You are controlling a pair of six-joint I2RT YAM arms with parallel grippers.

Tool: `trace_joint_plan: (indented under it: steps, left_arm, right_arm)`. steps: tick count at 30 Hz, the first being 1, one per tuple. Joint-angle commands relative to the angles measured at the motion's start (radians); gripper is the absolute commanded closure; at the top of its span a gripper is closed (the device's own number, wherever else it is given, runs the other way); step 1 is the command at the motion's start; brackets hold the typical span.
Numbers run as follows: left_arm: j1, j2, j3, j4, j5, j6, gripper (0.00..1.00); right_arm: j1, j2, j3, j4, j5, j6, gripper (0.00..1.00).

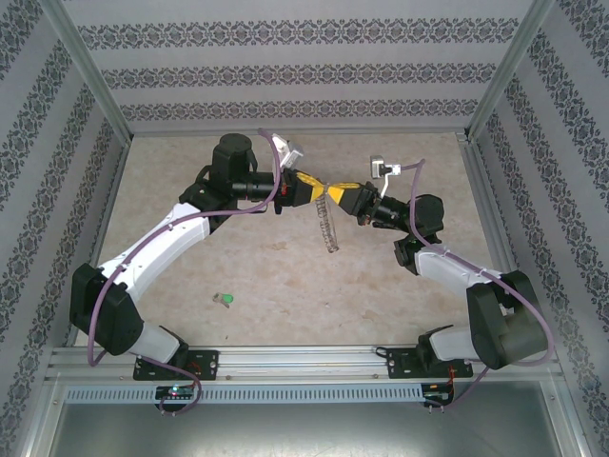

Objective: Put the keys on the keyring

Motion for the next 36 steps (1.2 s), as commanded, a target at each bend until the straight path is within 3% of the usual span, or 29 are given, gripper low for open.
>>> trace_joint_plan:
  steps: [1,24,31,36]
  left_arm:
    - [-0.008,0.014,-0.018,0.098,0.044,-0.039,0.94]
    - [-0.007,0.029,-0.094,0.278,0.032,-0.165,0.89]
    - [-0.008,0.012,-0.140,0.355,-0.022,-0.200,1.00]
    - [-0.009,0.008,-0.149,0.374,-0.026,-0.203,1.00]
  right_arm:
    - [0.017,-0.007,0.039,0.047,0.020,-0.021,1.00]
    - [0.023,0.007,0.051,0.065,0.055,-0.012,1.00]
    - [0.023,0.007,0.049,0.071,0.059,-0.006,1.00]
    - [0.023,0.003,0.042,0.070,0.058,-0.007,1.00]
